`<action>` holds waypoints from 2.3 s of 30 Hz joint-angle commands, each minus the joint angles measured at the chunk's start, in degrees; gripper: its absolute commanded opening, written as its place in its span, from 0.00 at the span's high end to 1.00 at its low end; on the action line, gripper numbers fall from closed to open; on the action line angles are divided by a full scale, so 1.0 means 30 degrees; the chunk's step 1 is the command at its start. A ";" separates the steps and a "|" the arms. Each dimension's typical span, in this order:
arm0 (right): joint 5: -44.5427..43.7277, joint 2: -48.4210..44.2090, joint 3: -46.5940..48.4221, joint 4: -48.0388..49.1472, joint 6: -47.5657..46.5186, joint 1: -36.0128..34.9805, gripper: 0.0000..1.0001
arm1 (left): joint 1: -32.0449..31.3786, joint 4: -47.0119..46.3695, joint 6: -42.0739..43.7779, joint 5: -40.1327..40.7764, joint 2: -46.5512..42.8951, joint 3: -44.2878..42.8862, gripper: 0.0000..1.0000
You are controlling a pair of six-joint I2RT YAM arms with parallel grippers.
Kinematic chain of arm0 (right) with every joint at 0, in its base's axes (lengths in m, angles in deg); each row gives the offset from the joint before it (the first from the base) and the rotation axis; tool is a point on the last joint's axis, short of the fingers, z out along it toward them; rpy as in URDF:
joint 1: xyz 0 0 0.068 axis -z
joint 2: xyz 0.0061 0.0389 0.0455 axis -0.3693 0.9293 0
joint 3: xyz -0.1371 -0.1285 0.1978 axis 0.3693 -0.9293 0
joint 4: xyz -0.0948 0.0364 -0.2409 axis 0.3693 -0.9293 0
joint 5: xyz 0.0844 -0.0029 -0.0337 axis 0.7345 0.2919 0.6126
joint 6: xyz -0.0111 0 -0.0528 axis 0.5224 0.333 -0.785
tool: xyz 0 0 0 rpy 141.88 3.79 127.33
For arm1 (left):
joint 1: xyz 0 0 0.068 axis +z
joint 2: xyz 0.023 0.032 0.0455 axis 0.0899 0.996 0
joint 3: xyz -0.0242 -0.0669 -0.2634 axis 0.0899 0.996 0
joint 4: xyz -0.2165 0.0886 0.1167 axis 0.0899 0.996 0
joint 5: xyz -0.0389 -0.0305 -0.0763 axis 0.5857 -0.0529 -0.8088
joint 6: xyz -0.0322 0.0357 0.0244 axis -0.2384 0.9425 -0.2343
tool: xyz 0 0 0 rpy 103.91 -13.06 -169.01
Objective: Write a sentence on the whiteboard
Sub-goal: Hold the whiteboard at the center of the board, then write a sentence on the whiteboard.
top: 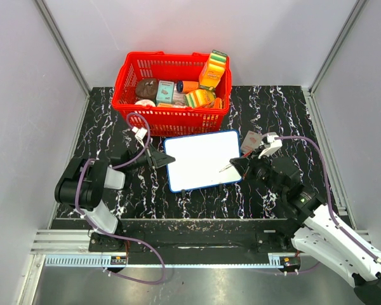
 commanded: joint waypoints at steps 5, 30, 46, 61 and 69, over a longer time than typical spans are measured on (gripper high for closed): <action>0.0641 0.0442 0.0444 0.1189 -0.0073 -0.0086 1.00 | -0.0002 -0.3673 -0.0882 -0.1130 -0.0223 0.0892 1.00; 0.0466 0.3928 0.3197 0.1364 -0.1421 -0.0115 1.00 | -0.0120 -0.2233 -0.0383 -0.0808 -0.0664 0.0981 1.00; -0.3135 0.7181 0.4371 0.5580 -0.2622 -0.3161 1.00 | -0.0149 0.4176 0.3537 0.1183 -0.2654 0.0249 1.00; -0.3079 1.0548 0.3841 1.2526 -0.3823 -0.3894 1.00 | -0.0325 0.5529 0.4275 0.1507 -0.3213 0.0131 1.00; -0.3459 1.1954 0.4662 1.3553 -0.4322 -0.4217 1.00 | -0.0412 0.5031 0.3953 0.1302 -0.2773 0.0073 1.00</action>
